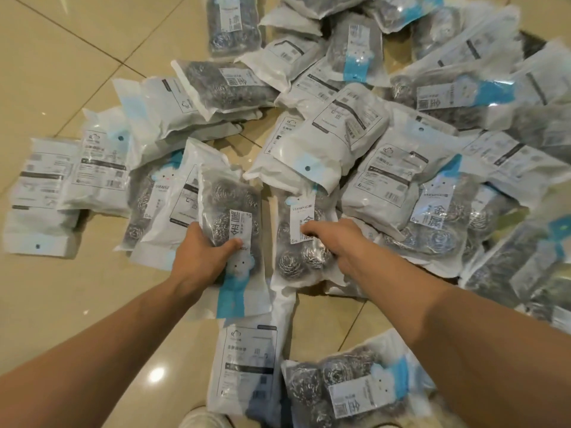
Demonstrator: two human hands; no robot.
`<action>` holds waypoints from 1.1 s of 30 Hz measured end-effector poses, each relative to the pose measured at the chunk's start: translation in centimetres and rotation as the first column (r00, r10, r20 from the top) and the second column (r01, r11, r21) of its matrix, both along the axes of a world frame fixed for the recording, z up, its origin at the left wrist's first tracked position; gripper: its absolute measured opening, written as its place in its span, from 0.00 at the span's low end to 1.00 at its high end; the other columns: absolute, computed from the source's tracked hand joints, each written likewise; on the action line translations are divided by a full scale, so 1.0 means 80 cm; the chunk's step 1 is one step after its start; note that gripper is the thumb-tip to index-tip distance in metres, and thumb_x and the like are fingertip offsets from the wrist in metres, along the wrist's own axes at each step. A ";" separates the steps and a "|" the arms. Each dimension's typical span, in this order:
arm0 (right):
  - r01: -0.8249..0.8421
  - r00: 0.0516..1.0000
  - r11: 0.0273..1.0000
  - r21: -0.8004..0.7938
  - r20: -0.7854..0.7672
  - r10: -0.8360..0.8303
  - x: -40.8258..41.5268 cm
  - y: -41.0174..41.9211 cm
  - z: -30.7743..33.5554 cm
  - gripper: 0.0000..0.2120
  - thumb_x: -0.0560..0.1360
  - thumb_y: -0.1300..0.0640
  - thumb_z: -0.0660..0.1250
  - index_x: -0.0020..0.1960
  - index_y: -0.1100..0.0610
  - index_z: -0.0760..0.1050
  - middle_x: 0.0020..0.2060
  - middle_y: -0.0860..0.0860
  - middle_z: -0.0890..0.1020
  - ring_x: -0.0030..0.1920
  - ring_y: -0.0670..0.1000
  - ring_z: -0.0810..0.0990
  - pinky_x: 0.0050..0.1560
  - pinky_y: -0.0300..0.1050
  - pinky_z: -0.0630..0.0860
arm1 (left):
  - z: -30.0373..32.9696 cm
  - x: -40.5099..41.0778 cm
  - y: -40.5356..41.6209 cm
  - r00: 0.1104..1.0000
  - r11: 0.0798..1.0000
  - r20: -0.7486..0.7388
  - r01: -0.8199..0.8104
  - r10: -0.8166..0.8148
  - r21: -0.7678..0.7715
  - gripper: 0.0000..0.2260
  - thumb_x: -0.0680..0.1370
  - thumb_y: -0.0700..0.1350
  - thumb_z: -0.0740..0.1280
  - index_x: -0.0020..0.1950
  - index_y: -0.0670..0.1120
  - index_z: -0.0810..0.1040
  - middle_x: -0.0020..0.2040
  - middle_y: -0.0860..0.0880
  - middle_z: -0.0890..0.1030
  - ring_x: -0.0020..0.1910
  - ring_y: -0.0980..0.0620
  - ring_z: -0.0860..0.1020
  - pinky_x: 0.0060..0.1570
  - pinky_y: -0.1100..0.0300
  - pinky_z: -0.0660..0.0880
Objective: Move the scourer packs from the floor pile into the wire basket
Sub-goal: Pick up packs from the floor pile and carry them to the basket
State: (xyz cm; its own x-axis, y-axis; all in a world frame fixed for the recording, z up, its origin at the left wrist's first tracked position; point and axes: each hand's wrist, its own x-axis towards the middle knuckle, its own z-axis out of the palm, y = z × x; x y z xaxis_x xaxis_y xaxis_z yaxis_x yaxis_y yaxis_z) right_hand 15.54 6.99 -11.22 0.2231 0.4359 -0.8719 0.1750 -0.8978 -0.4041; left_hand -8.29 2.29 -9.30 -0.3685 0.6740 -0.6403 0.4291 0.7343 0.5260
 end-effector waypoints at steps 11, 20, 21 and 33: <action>0.070 0.991 0.996 0.046 -0.120 -0.064 0.040 -0.147 0.312 0.26 0.73 0.59 0.78 0.69 0.52 0.76 0.55 0.49 0.86 0.53 0.49 0.84 0.50 0.44 0.80 | 0.275 0.000 -0.066 0.971 0.999 0.240 0.016 -0.009 -0.028 0.18 0.73 0.44 0.81 0.59 0.46 0.79 0.49 0.48 0.89 0.44 0.52 0.88 0.39 0.60 0.84; 0.199 0.971 0.967 0.156 -0.163 -0.174 0.084 -0.243 0.681 0.17 0.76 0.61 0.77 0.60 0.48 0.77 0.48 0.42 0.85 0.48 0.42 0.84 0.41 0.36 0.75 | 0.655 0.030 -0.127 0.908 0.983 0.387 0.180 -0.162 -0.013 0.16 0.75 0.42 0.78 0.60 0.49 0.79 0.50 0.53 0.89 0.46 0.52 0.88 0.44 0.58 0.84; 0.219 0.965 0.960 0.174 -0.182 -0.187 0.086 -0.254 0.717 0.17 0.75 0.61 0.77 0.61 0.50 0.78 0.49 0.44 0.87 0.51 0.46 0.85 0.43 0.37 0.76 | 0.694 0.035 -0.136 0.902 0.982 0.398 0.187 -0.165 -0.016 0.15 0.75 0.42 0.77 0.59 0.49 0.79 0.49 0.53 0.89 0.46 0.52 0.88 0.43 0.58 0.84; 0.334 0.918 0.839 0.430 -0.351 -0.185 0.163 -0.307 0.972 0.25 0.68 0.58 0.81 0.64 0.50 0.79 0.56 0.51 0.89 0.59 0.56 0.87 0.67 0.64 0.79 | 0.992 0.121 -0.145 0.857 0.953 0.423 0.232 -0.296 0.198 0.23 0.71 0.48 0.78 0.64 0.49 0.77 0.54 0.50 0.89 0.51 0.49 0.88 0.55 0.46 0.84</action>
